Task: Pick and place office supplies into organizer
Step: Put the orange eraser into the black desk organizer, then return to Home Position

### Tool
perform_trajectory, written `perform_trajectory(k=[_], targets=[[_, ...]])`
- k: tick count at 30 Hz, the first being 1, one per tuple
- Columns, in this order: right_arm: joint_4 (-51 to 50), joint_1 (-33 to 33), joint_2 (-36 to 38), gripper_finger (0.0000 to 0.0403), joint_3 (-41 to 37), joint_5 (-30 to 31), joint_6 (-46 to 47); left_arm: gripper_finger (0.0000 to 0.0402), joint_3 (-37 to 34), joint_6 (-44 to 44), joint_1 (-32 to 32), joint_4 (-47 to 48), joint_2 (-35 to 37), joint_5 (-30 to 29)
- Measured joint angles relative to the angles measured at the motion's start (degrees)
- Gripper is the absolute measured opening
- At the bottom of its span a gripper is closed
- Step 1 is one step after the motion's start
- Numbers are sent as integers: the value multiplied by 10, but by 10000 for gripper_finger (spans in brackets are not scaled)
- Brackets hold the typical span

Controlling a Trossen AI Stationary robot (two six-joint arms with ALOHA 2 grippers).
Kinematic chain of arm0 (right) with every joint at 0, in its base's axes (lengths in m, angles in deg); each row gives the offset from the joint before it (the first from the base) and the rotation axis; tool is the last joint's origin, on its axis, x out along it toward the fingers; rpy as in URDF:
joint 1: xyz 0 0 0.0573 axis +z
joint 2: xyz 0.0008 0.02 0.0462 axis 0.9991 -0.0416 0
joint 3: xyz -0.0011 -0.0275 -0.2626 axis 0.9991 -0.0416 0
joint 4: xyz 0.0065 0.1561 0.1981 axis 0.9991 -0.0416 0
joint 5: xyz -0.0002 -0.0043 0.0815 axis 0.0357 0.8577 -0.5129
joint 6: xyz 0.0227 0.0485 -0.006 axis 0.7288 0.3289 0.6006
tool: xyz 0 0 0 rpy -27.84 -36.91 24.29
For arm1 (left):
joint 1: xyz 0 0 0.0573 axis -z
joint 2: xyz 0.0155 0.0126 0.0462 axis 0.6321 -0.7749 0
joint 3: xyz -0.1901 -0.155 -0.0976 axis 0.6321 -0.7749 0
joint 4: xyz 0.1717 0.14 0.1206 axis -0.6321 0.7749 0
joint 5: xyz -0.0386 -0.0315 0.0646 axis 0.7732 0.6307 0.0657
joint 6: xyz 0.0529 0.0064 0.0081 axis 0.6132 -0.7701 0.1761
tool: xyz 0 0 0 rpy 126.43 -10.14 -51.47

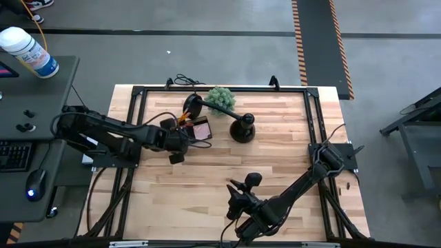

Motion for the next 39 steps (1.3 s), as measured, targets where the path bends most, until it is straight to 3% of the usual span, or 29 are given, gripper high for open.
perform_trajectory(k=[8,17,32,39], targets=[[2,0,0,96,0,0,0,67,-20,0,0,-8,0,-45],[4,0,0,96,0,0,0,69,-20,4,0,-14,0,-43],[5,0,0,96,0,0,0,149,-20,4,0,-14,0,-41],[4,1,0,96,0,0,0,159,-20,-5,0,-15,0,-41]])
